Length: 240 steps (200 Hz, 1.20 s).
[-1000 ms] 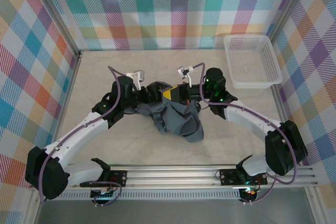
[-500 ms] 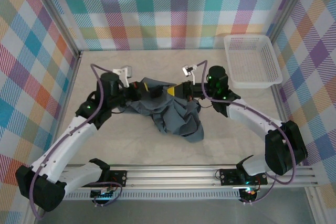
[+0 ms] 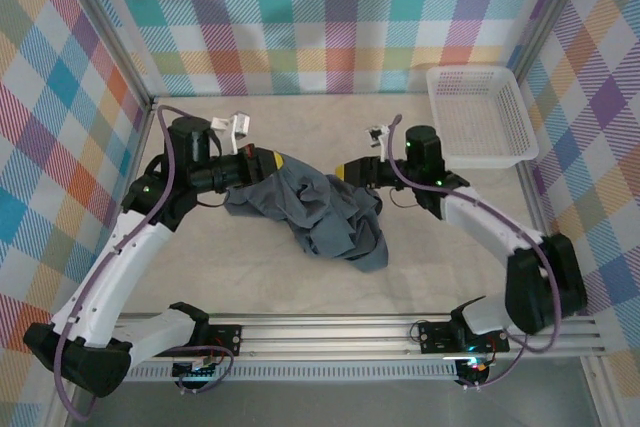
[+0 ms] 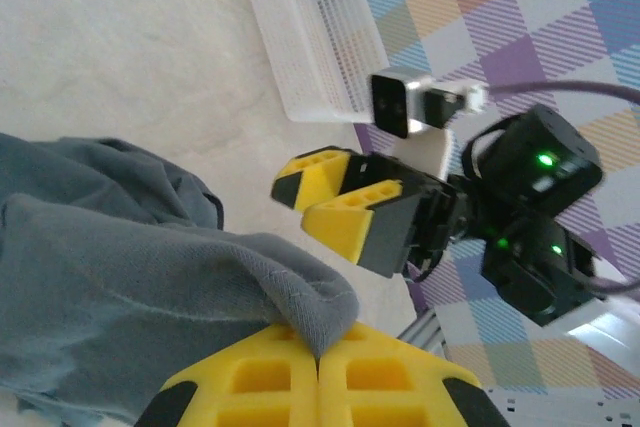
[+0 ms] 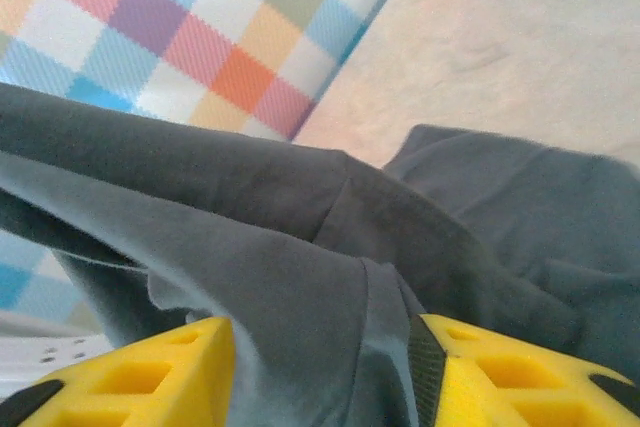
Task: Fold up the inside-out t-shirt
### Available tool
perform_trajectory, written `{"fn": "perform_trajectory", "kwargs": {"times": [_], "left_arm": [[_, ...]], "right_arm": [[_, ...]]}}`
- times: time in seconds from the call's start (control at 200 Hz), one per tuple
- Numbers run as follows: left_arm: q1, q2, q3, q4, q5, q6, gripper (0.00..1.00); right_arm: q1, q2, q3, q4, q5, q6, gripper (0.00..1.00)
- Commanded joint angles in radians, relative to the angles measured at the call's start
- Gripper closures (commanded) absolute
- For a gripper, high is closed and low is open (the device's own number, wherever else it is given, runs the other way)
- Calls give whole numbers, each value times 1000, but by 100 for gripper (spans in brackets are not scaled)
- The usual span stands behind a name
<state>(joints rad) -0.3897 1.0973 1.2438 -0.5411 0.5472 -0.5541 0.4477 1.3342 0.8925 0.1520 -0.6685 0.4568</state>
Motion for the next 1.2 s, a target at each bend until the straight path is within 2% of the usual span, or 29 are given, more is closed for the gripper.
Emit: {"fn": "perform_trajectory", "kwargs": {"times": [0.0,0.055,0.12,0.225,0.285,0.36,0.435,0.495,0.6,0.815,1.045,1.14,1.195], "left_arm": [[9,21,-15,39,77,-5,100],[9,26,-19,45,80,-5,100],[9,29,-19,43,75,-6,100],[10,29,-17,38,64,-6,100],[9,27,-17,35,58,-7,100],[9,21,-18,33,49,-7,100],[9,17,-22,31,39,-9,100],[9,21,-25,34,38,-11,100],[9,28,-24,43,42,-17,100],[9,36,-14,35,46,-9,100],[9,29,-27,44,44,-15,100],[9,33,-26,38,40,-13,100],[9,34,-21,30,35,-8,100]], "right_arm": [[132,-165,-36,-42,303,-306,47],[229,-191,-26,-52,436,-482,46],[314,-177,5,-43,562,-608,49],[360,-110,79,-71,633,-633,79],[365,-59,152,-162,669,-548,87],[366,7,267,-333,678,-327,81],[368,61,351,-451,577,-154,73],[374,85,373,-481,552,-63,71],[384,84,356,-485,584,56,71],[407,125,382,-541,587,56,65],[410,154,391,-518,615,36,63],[411,163,409,-515,621,28,70],[410,152,411,-525,636,38,71]]}}
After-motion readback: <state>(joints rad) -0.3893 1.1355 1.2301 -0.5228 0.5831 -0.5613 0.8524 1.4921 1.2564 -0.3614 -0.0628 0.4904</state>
